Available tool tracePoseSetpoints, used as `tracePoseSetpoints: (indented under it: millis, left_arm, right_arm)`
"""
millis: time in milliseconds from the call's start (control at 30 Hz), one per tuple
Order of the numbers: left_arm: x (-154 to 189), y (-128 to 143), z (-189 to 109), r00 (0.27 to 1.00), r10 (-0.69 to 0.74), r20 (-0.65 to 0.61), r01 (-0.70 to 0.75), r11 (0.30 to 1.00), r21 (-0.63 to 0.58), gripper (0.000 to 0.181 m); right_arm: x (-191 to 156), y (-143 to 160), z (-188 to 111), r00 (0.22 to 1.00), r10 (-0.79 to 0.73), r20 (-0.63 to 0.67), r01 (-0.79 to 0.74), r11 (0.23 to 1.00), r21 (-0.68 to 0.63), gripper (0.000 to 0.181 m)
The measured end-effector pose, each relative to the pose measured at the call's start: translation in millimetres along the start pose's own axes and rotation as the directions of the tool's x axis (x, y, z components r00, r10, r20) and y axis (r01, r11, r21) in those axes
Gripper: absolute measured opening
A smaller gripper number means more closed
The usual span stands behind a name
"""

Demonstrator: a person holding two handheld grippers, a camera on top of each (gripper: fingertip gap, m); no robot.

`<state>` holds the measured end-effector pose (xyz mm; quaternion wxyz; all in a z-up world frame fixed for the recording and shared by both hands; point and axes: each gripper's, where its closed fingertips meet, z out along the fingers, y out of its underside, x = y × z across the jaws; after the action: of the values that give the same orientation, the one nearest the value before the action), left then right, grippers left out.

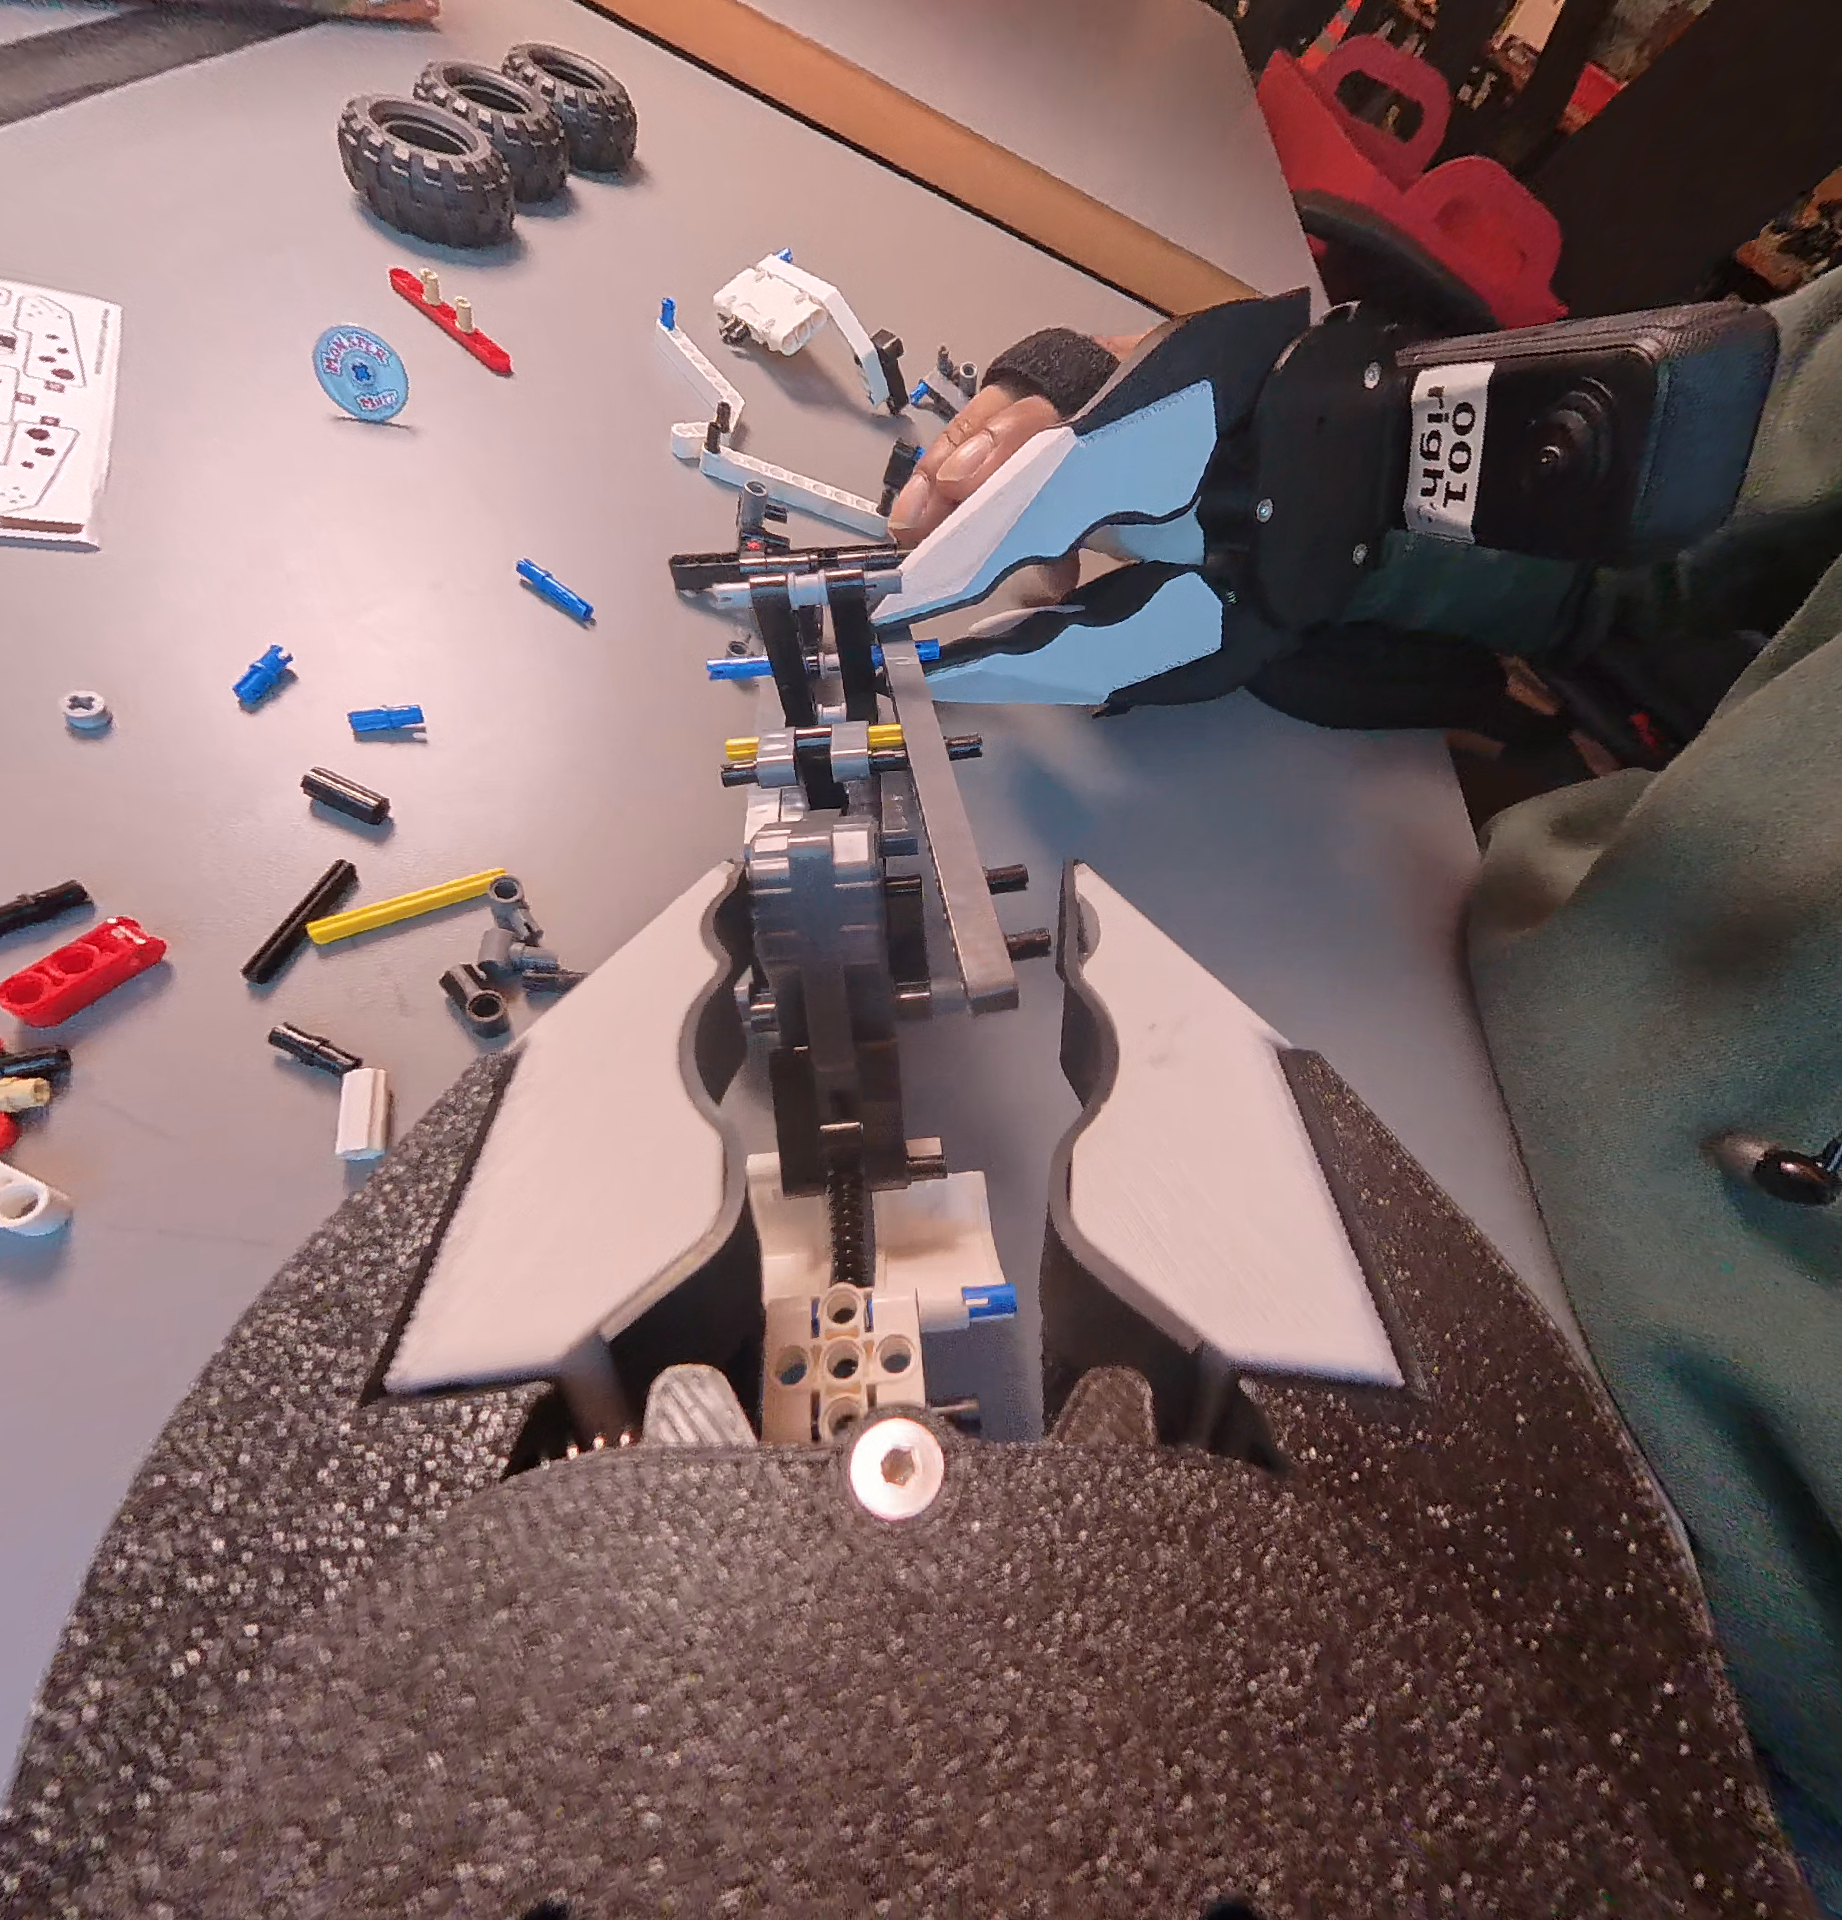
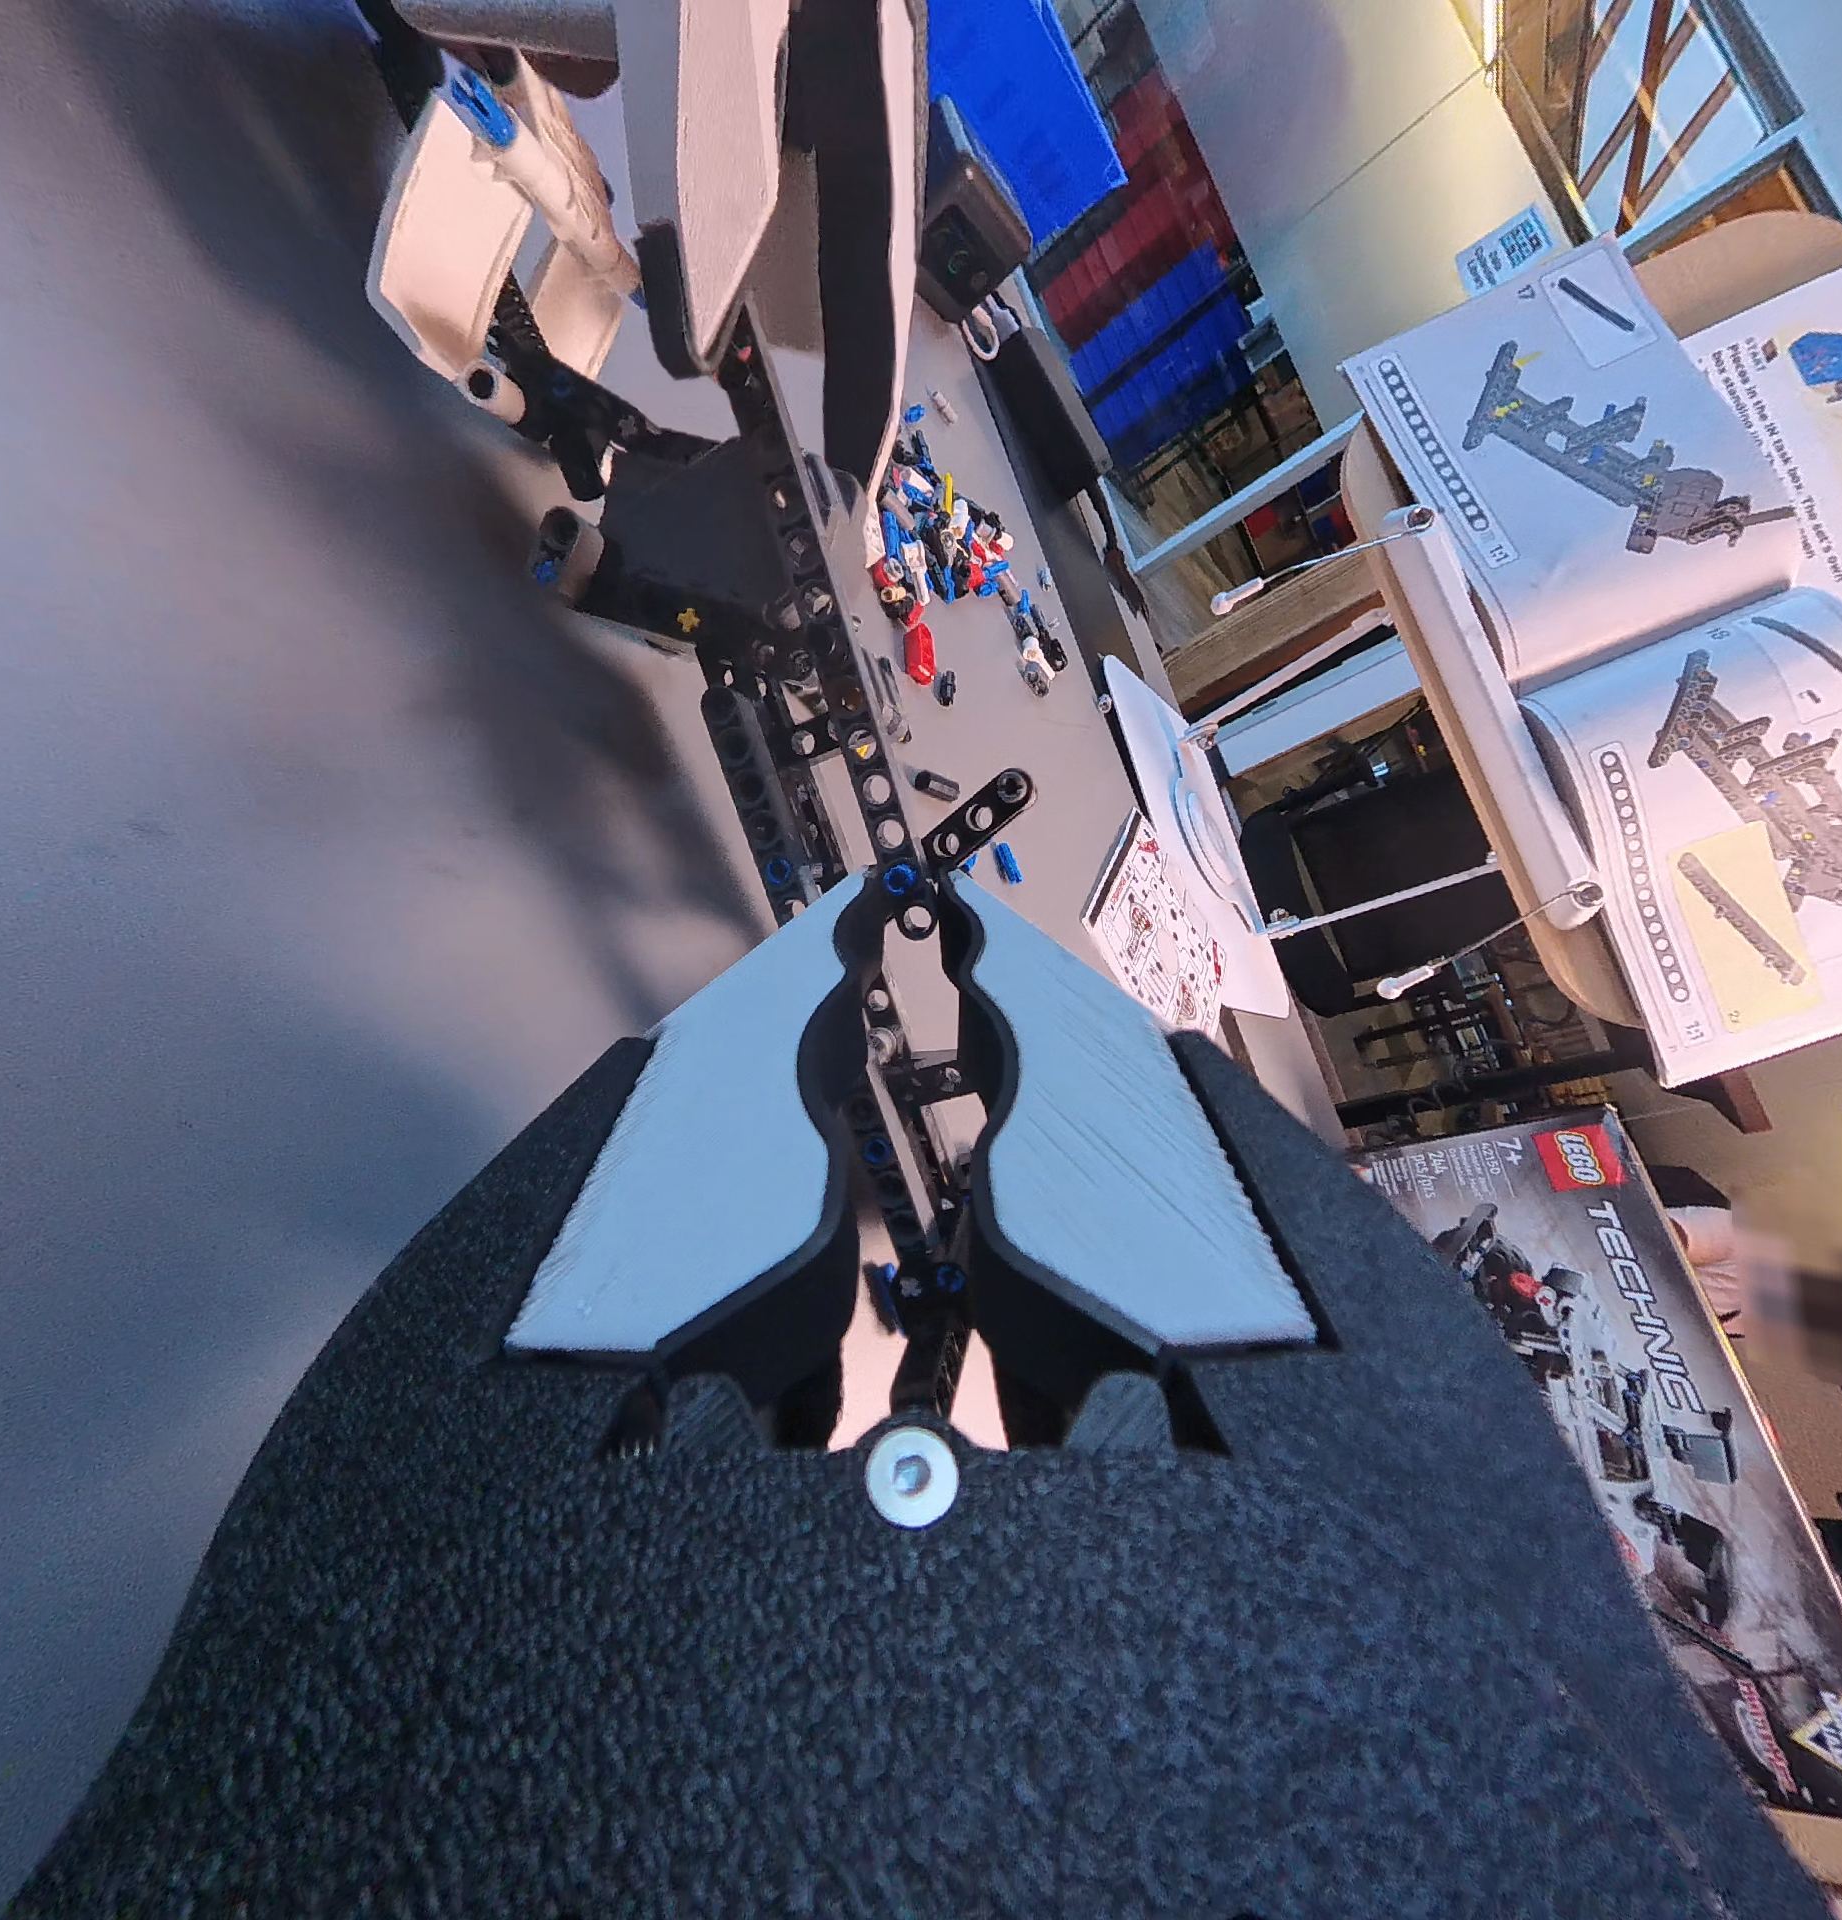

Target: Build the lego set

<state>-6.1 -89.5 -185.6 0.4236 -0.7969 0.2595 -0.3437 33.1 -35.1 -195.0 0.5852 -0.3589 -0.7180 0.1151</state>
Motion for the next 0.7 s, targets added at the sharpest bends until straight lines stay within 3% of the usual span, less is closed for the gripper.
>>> tracePoseSetpoints:
  millis: [300, 567, 700]
  left_arm:
    - [0.6, -0.7, -10.4, 0.986, 0.123, 0.11, -0.124, 0.992, 0.005, 0.054]
    - [1.9, -1.4, -10.6, 0.934, 0.288, 0.211, -0.283, 0.958, -0.053, 0.018]
    - [1.8, -1.6, -10.8, 0.919, 0.321, 0.23, -0.313, 0.947, -0.069, 0.017]
  right_arm:
    - [2.2, 3.5, 0.1, 1.0, 0.023, -0.007, -0.023, 1.0, -0.014, 0.01]
    - [3.6, 1.5, -2.1, 0.999, 0.052, -0.008, -0.053, 0.999, -0.009, 0.01]
    - [2.9, 0.9, -3.2, 0.997, 0.079, 0.003, -0.079, 0.997, -0.006, 0.01]
